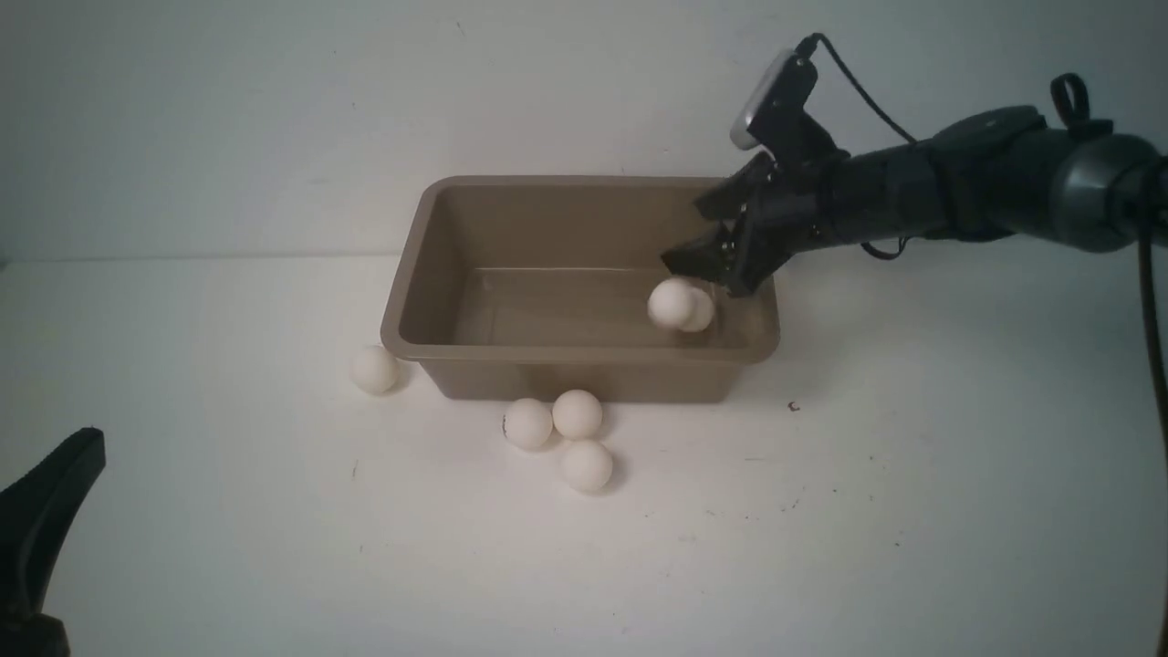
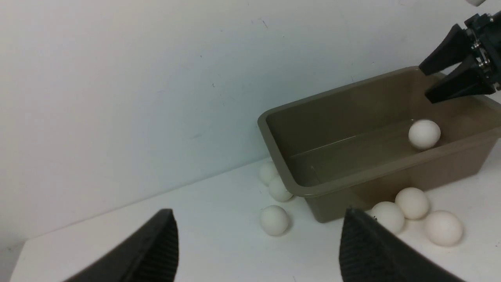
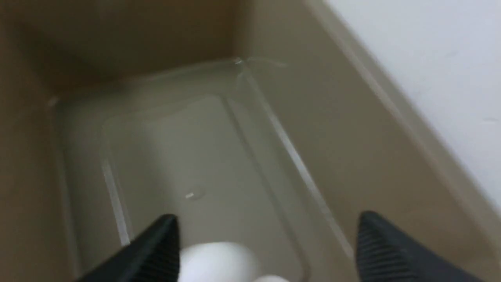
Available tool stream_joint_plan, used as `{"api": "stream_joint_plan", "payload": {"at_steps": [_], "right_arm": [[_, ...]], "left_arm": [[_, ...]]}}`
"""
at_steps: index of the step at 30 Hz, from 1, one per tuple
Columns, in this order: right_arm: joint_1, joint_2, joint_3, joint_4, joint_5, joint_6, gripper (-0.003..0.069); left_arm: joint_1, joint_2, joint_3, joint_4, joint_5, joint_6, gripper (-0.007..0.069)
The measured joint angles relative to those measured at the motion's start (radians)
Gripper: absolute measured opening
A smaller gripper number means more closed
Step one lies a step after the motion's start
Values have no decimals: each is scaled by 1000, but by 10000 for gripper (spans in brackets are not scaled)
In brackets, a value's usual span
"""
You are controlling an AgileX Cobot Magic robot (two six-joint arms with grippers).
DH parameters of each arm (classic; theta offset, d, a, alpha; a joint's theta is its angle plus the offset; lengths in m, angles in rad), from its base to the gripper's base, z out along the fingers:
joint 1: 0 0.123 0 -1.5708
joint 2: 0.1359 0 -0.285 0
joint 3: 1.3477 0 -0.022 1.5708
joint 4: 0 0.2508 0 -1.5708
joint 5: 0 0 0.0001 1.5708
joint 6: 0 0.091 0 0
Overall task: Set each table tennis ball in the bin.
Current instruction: Use the right arm to put the table tennis ball into the box, then use the right arm to clamp the table tennis ball closest to it
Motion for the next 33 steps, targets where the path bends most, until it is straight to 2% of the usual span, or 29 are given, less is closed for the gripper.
{"api": "stream_joint_plan", "payload": {"at_steps": [3,5,8,11,17,18,28,33], "right_arm": [[-43,-29,0,-6,-55,-4,626],[-80,-43,0,-27,-70,-4,624],[-153,-51,0,-85,-52,-4,597],[-212,-45,0,-160,45,-3,559],[-220,-16,0,-239,154,-18,534],[-218,2,0,-245,159,-56,533],[-208,103,0,-104,133,-283,519],[-162,134,0,-48,35,-364,514]], "left_arm": [[0,0,0,0,0,1,499],[0,0,0,0,0,1,499],[0,0,0,0,0,1,499],[0,0,0,0,0,1,499],[0,0,0,0,0,2,499],[0,0,0,0,0,3,499],[0,0,0,0,0,8,499],[0,0,0,0,0,8,499]]}}
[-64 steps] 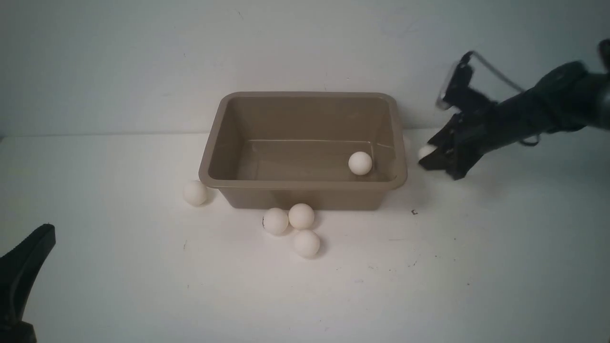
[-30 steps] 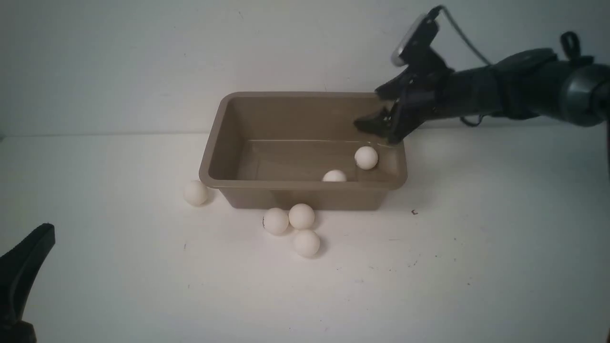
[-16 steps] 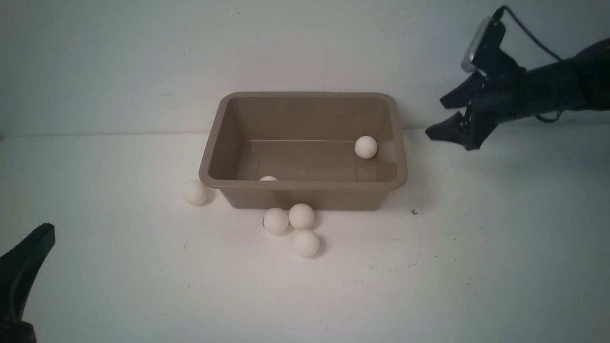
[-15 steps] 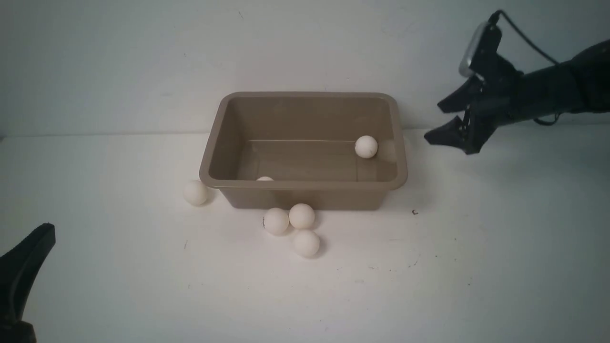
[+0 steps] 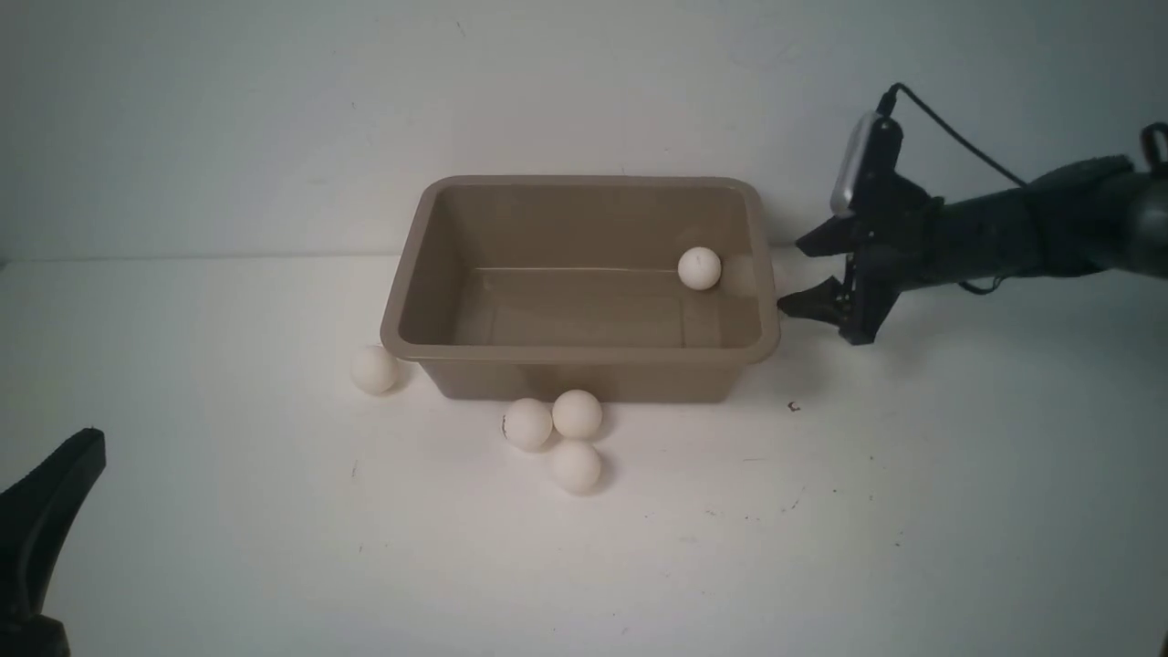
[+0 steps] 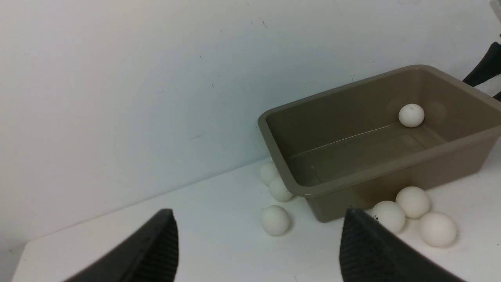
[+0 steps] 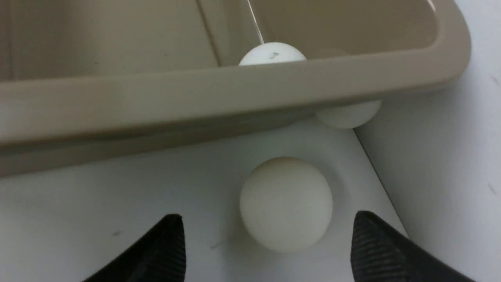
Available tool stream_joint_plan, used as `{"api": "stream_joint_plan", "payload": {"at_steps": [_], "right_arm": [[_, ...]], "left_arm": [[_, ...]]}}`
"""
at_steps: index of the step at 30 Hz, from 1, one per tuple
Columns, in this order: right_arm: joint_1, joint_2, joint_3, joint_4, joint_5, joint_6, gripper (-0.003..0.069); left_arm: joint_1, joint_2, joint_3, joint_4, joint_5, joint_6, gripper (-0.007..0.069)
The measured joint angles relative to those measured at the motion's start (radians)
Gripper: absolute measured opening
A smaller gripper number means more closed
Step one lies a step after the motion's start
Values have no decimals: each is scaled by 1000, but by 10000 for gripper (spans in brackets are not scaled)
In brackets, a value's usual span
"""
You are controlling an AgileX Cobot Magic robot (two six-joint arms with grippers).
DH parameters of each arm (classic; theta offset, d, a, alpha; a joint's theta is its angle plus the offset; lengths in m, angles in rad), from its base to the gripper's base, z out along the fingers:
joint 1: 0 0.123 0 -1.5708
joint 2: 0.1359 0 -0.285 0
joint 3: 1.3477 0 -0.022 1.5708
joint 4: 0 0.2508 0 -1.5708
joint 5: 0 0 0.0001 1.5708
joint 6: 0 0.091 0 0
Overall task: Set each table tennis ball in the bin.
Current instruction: Use the right arm to clamp the table tennis ball closest to it
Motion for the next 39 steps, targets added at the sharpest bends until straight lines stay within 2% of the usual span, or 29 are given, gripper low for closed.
{"api": "stream_joint_plan", "payload": {"at_steps": [11,16,23,30,34,39], "right_arm": [[47,44,0,130,-141,-121,450],[51,56,0,188,-149,-133,316],[51,57,0,247,-158,-142,316],[38,17,0,248,-249,-146,316],[-4,-64,1,202,-168,-76,316],[-26,-184,1,51,117,159,316]], "left_arm": [[0,0,0,0,0,0,499],[0,0,0,0,0,0,499],[0,0,0,0,0,0,499],[0,0,0,0,0,0,499],[0,0,0,0,0,0,499],[0,0,0,0,0,0,499]]}}
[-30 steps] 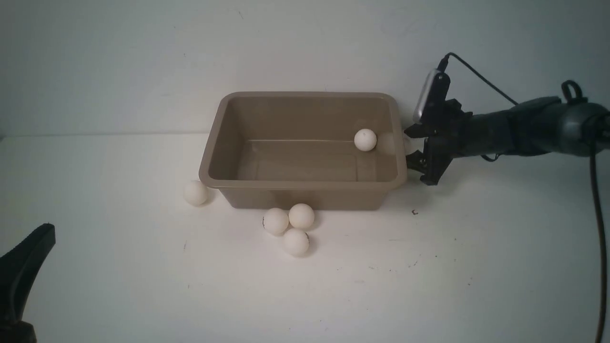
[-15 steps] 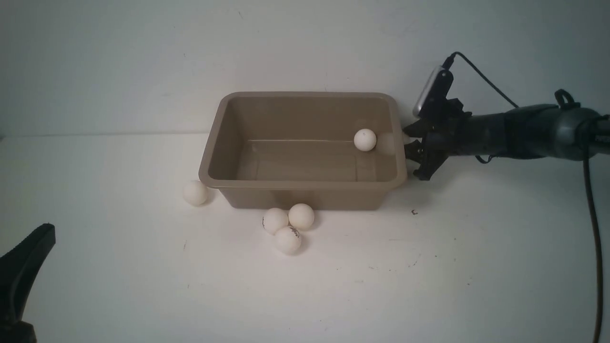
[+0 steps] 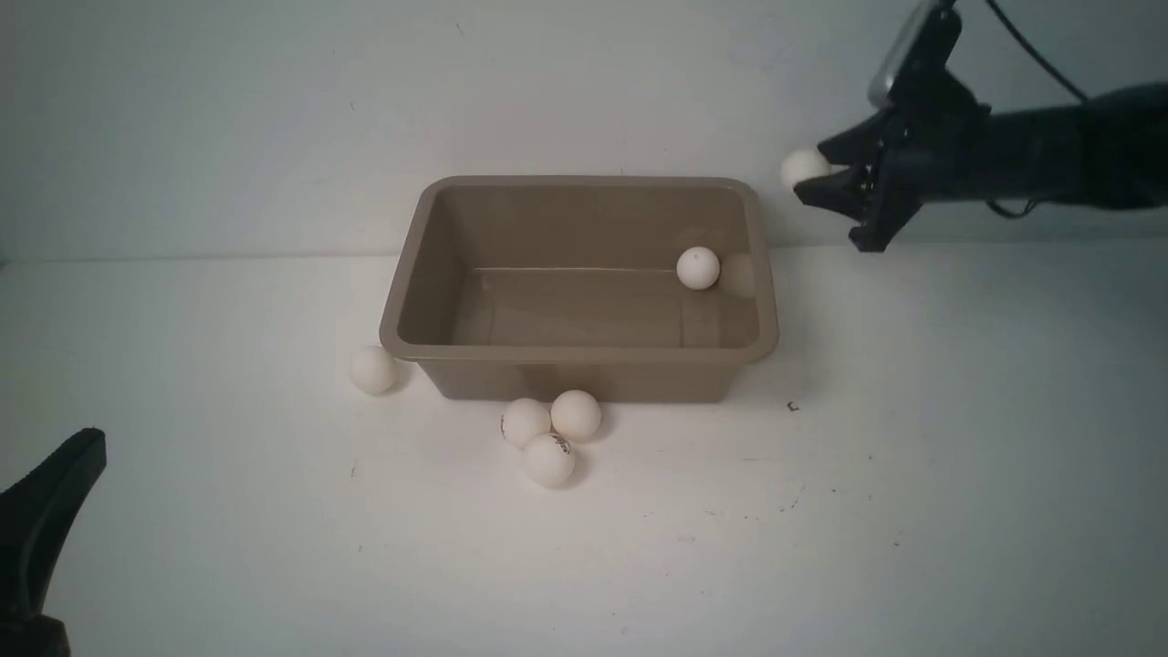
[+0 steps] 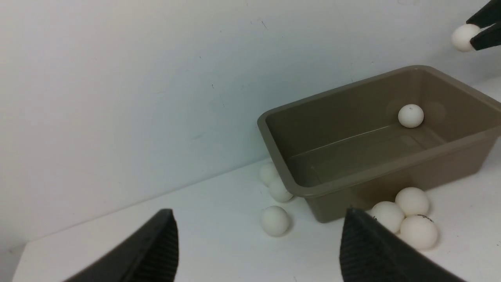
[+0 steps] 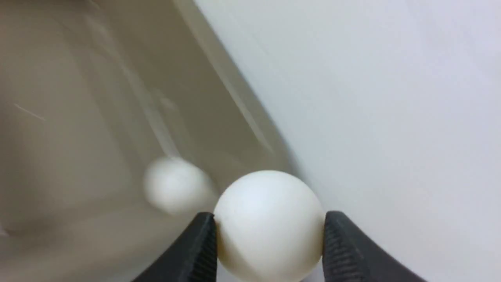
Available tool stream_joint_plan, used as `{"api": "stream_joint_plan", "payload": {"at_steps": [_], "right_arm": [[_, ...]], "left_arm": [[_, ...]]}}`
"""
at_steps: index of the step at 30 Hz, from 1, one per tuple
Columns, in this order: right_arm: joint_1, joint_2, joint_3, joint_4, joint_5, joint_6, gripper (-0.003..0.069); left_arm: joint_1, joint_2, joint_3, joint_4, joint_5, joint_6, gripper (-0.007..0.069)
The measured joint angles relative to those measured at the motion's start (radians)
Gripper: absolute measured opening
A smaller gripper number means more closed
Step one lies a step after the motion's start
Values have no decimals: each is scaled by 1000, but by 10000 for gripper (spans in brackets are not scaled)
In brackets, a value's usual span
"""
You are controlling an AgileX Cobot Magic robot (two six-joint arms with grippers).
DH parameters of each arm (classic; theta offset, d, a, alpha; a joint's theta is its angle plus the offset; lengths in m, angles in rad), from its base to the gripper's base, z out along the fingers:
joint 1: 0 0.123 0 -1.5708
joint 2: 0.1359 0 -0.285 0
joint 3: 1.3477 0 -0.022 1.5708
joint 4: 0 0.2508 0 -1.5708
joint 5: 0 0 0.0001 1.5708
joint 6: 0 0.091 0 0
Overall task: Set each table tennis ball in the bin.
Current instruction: Use the right arm to clamp the table tennis ball closest to it, then use the right arm to put the table tennis ball into the box, then use the left arm to clamp the table tennis ball closest to it
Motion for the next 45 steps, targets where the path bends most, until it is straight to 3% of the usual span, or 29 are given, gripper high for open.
{"api": "stream_joint_plan", "payload": {"at_steps": [3,8,14,17,19,22,23,24,25,26,28,32,40,45], "right_arm": [[22,-23,-1,-54,109,70,316],[110,-5,-1,-85,103,93,316],[263,73,-1,-83,-147,61,316],[290,107,-1,-82,-219,50,316],[293,110,0,-80,-229,50,316],[295,104,3,-56,-257,92,405],[295,103,3,-54,-257,96,405],[292,80,8,-38,-273,129,496],[292,76,8,-38,-275,133,506],[283,31,9,-32,-280,157,578],[270,-32,9,-30,-280,184,614],[230,-181,8,-77,-228,275,624],[130,-449,8,-338,-52,538,583],[102,-576,8,-411,38,682,580]], "left_arm": [[0,0,0,0,-8,0,499],[0,0,0,0,-21,0,499],[0,0,0,0,-23,0,499],[0,0,0,0,-23,0,499],[0,0,0,0,-23,0,499],[0,0,0,0,-23,0,499],[0,0,0,0,-23,0,499],[0,0,0,0,-23,0,499],[0,0,0,0,-23,0,499],[0,0,0,0,-23,0,499],[0,0,0,-1,-23,0,499],[0,0,0,-1,-23,0,499],[0,0,0,-9,-14,0,499],[0,32,0,-89,15,1,499]]}}
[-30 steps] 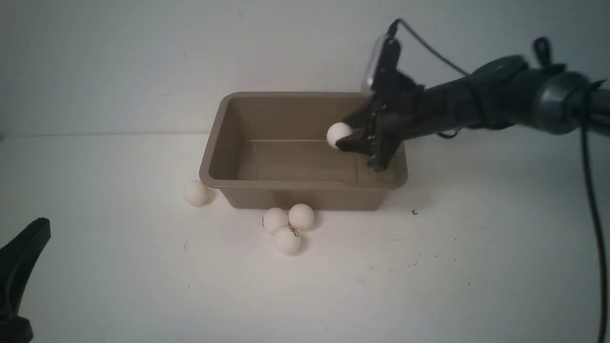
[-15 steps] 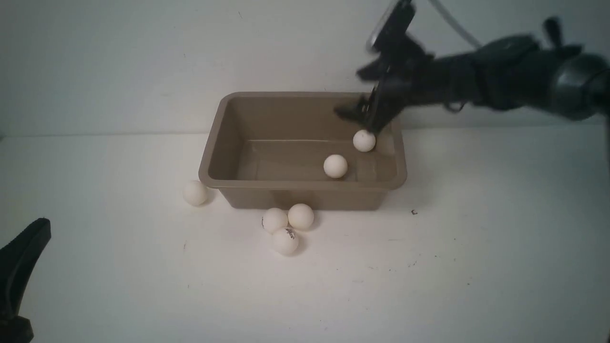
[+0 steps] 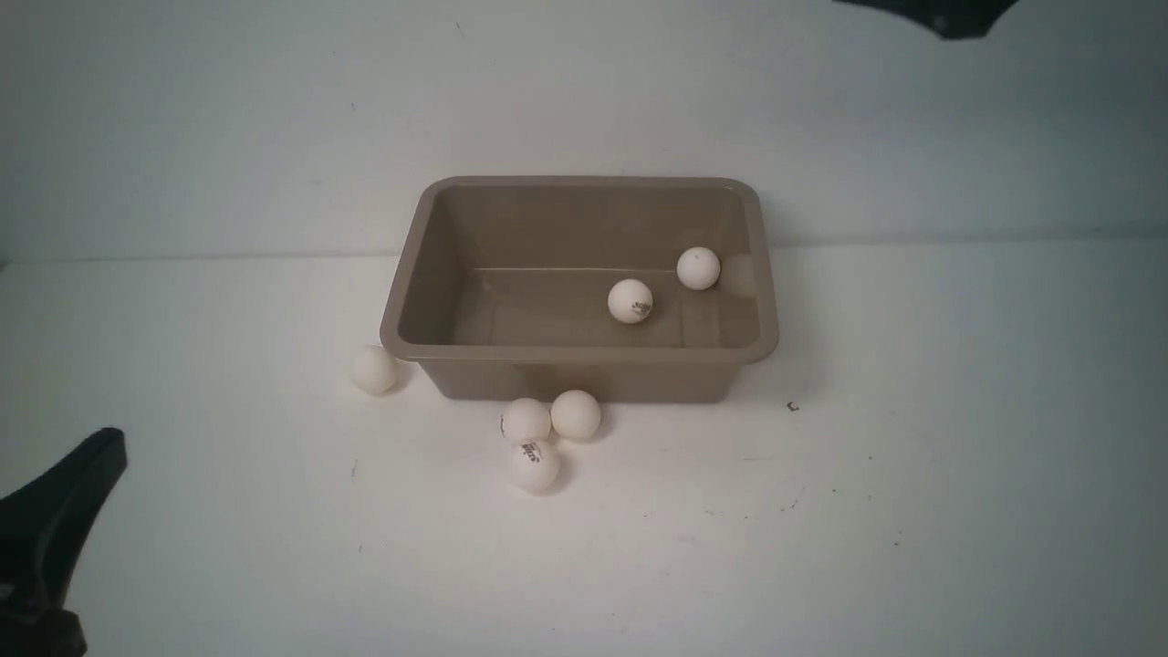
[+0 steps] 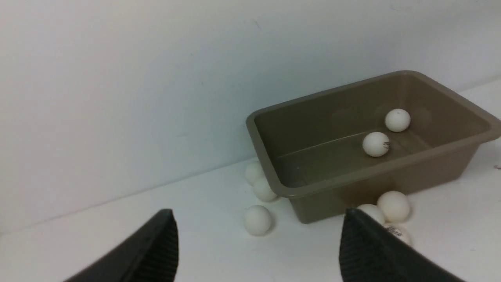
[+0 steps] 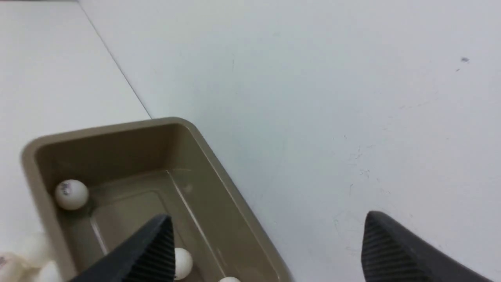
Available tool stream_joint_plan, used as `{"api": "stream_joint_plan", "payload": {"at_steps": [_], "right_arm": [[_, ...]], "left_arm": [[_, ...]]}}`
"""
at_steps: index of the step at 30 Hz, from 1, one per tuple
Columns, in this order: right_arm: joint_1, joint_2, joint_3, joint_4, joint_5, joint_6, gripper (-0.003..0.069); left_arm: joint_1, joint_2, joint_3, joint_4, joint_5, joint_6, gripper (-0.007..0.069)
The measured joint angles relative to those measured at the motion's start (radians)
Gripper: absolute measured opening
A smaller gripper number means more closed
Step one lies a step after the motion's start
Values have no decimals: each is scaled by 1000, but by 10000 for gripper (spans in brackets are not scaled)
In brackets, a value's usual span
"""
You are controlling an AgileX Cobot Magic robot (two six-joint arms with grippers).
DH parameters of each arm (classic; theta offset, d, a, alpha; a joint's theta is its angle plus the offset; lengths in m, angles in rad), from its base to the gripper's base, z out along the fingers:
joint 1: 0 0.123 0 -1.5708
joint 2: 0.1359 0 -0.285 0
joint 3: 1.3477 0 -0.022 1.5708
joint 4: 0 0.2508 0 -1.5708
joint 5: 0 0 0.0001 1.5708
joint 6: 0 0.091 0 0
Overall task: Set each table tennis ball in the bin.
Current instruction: Use the left arm to clamp the table tennis ball closest to it
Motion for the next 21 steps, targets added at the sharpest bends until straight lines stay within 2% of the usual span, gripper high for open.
{"api": "stream_joint_plan", "payload": {"at_steps": [5,8,18,21], "right_arm": [[-1,-129,0,-49,108,144,580],[-1,-198,0,-51,157,166,580],[-1,-272,-1,-58,279,327,580],[-1,-272,-1,-66,324,357,580]], "left_arm": [[0,121,0,-113,36,118,499],[0,244,-11,-201,90,299,499],[0,614,-136,-565,259,661,499],[0,715,-176,-593,300,726,499]]}}
